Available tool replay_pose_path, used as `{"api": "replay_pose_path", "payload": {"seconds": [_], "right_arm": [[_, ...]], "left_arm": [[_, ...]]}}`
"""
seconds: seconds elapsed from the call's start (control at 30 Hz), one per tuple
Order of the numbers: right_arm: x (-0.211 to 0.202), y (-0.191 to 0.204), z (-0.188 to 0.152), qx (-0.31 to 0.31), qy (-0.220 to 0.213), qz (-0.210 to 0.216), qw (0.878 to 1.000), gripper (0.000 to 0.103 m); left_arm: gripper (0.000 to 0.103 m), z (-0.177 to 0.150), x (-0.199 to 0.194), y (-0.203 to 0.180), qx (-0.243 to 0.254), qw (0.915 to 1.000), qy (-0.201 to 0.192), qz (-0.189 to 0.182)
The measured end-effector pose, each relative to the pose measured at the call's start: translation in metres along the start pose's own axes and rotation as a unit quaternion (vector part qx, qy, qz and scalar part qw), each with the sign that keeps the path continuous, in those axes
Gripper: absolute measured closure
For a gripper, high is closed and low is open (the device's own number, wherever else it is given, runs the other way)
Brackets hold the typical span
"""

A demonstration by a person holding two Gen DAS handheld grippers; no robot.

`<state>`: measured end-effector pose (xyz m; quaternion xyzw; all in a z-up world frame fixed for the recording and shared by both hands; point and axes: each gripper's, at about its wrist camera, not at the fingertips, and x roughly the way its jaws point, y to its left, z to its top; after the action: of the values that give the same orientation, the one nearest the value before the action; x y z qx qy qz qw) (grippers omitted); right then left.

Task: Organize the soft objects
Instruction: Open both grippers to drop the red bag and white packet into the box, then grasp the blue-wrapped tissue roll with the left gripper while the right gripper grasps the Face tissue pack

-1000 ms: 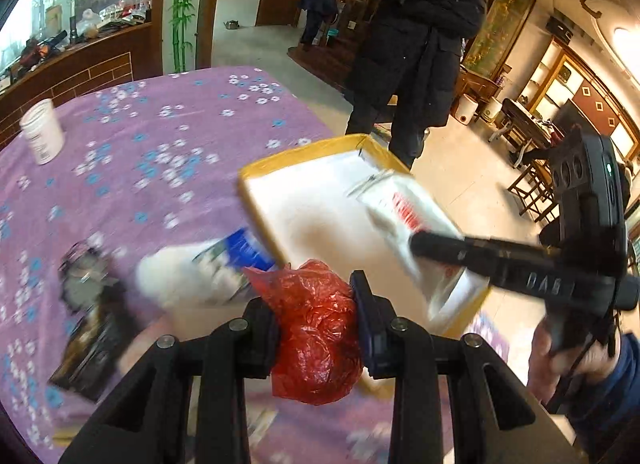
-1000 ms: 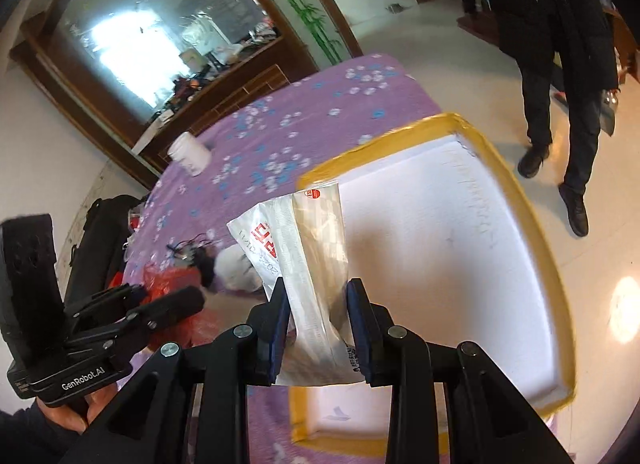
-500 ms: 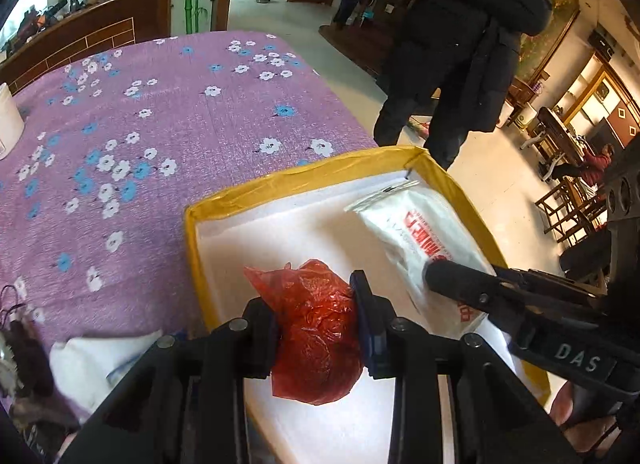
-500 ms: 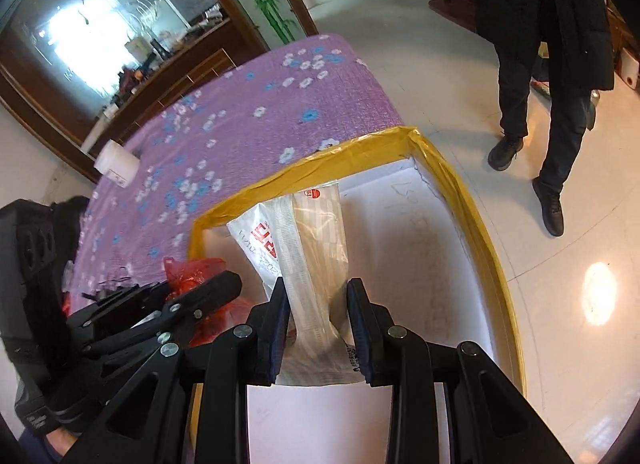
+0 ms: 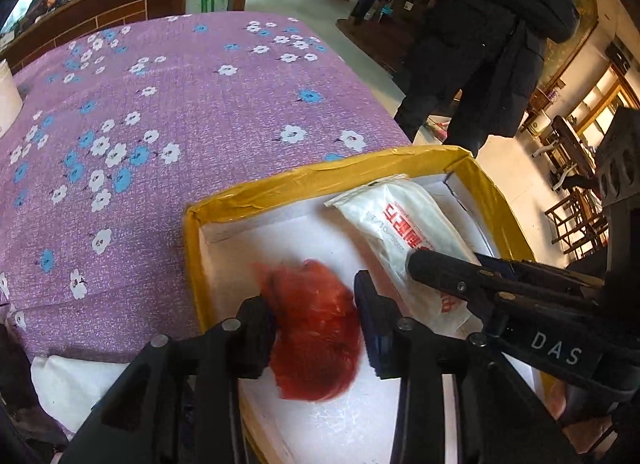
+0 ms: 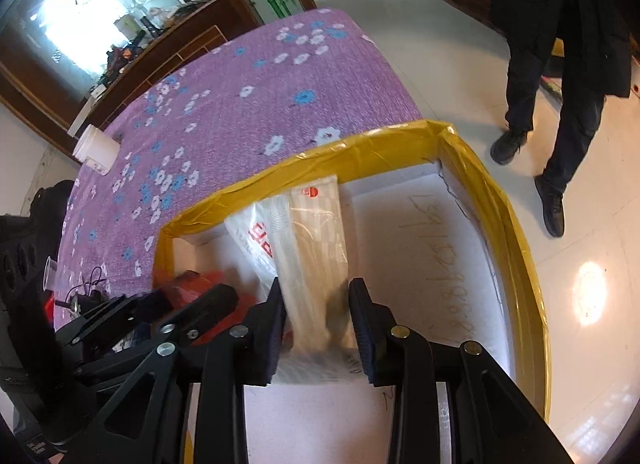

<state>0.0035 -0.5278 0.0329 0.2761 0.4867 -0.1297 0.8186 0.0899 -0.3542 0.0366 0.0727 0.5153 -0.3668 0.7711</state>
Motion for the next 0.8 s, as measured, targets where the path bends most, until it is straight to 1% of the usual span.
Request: {"api": "replay_pose_path", "payload": {"seconds": [0.03,0.07,0.1,0.2,0.3,0.37,0.43,0.5,0.6,0.67,0.73,0.8], "right_arm": [[0.001,-0.002,0.001,0.003,0.001,0.001,1.000,0.065],[0.001,-0.003,0.001,0.006,0.000,0.001,1.000,0.060],[0.000,-0.005,0.001,0.008,-0.001,0.002,1.000,0.059],[-0.008,-0.004,0.002,0.005,-0.012,0.002,1.000,0.057],[-0.028,0.000,-0.003,-0.001,-0.035,0.000,0.999,0.057],[-0.040,0.001,-0.008,-0.001,-0.049,0.003,0.999,0.057],[-0.054,0.003,-0.014,0.005,-0.062,0.011,0.998,0.057],[-0.065,0.008,-0.025,0.006,-0.073,0.019,0.997,0.057],[-0.074,0.018,-0.038,0.013,-0.081,0.034,0.996,0.057],[-0.077,0.026,-0.047,0.008,-0.077,0.037,0.996,0.057],[-0.080,0.037,-0.058,0.003,-0.077,0.045,0.996,0.057],[-0.082,0.052,-0.070,-0.011,-0.071,0.048,0.996,0.057]], "left_arm": [[0.056,0.001,-0.001,0.003,-0.006,1.0000,-0.003,-0.001],[0.049,0.002,-0.002,0.005,-0.010,0.9999,-0.006,-0.003],[0.048,0.002,-0.003,0.007,-0.014,0.9998,-0.010,-0.007],[0.046,0.003,-0.006,0.008,-0.017,0.9997,-0.010,-0.012],[0.046,0.004,-0.017,0.004,-0.015,0.9996,-0.021,-0.013],[0.046,0.003,-0.031,0.002,-0.015,0.9993,-0.029,-0.018],[0.045,0.000,-0.049,0.000,-0.012,0.9986,-0.048,-0.019],[0.043,-0.006,-0.067,-0.003,-0.001,0.9978,-0.063,-0.019],[0.042,-0.017,-0.087,-0.003,0.011,0.9968,-0.077,-0.017],[0.042,-0.026,-0.100,0.000,0.020,0.9963,-0.081,-0.017],[0.042,-0.036,-0.112,0.007,0.025,0.9960,-0.085,-0.009],[0.042,-0.048,-0.124,0.015,0.026,0.9961,-0.084,-0.008]]}}
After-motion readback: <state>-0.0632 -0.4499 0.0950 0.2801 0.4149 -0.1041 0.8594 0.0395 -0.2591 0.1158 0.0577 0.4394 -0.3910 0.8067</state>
